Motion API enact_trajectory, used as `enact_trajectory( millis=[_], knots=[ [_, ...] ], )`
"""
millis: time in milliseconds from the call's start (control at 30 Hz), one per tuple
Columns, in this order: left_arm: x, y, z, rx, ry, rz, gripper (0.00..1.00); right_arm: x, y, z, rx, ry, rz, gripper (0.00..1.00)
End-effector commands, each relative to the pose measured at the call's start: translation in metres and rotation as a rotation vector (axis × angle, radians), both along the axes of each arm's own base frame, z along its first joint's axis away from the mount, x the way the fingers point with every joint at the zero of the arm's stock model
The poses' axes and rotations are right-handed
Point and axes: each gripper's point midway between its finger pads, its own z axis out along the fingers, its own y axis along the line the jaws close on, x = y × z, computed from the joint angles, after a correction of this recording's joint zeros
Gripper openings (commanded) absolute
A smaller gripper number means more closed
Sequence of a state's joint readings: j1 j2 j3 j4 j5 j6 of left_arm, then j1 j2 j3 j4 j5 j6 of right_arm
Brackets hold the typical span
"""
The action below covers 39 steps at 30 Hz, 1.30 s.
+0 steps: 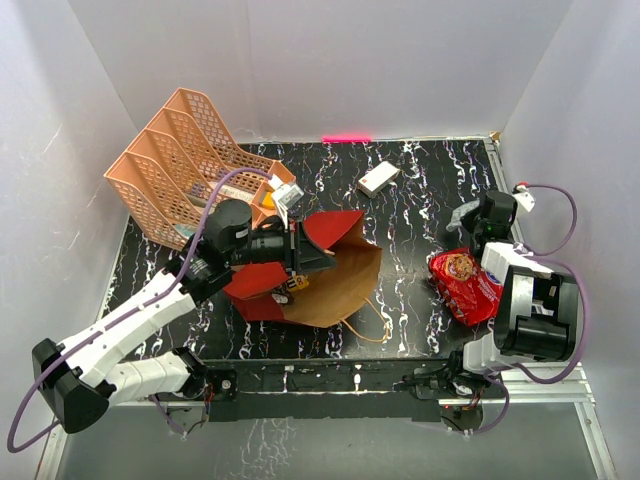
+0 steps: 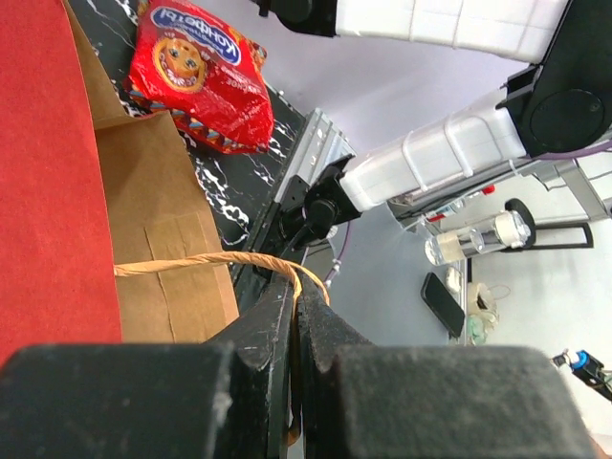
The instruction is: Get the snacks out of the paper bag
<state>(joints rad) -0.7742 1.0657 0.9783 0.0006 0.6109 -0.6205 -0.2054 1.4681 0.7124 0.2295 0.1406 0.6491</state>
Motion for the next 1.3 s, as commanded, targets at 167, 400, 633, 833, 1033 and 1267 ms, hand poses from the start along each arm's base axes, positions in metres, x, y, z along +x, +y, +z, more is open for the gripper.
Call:
enact_trajectory(
  millis=[167,400,633,833,1033,1267],
  knots=[
    [0.012,0.015,0.053,-0.042,-0.208,0.116,0.00,-0.008,-0.015,-0.009,-0.012,0.026,-0.018,0.17],
    [0.011,0.019,0.063,-0.061,-0.265,0.118,0.00,-0.036,-0.032,-0.014,-0.087,0.187,-0.082,0.45],
    [0.010,0.019,0.064,-0.058,-0.284,0.104,0.00,-0.040,-0.015,0.056,-0.212,0.107,0.066,0.67],
    [0.012,0.021,0.067,-0.029,-0.309,0.105,0.00,-0.025,0.071,0.111,-0.309,-0.014,0.397,0.74],
    [0.010,0.021,0.068,-0.029,-0.317,0.093,0.00,-0.059,0.215,0.172,-0.409,-0.303,0.977,0.74],
    [0.008,0.023,0.064,-0.006,-0.317,0.089,0.00,-0.155,0.298,0.216,-0.614,-0.666,1.446,0.74]
  ],
)
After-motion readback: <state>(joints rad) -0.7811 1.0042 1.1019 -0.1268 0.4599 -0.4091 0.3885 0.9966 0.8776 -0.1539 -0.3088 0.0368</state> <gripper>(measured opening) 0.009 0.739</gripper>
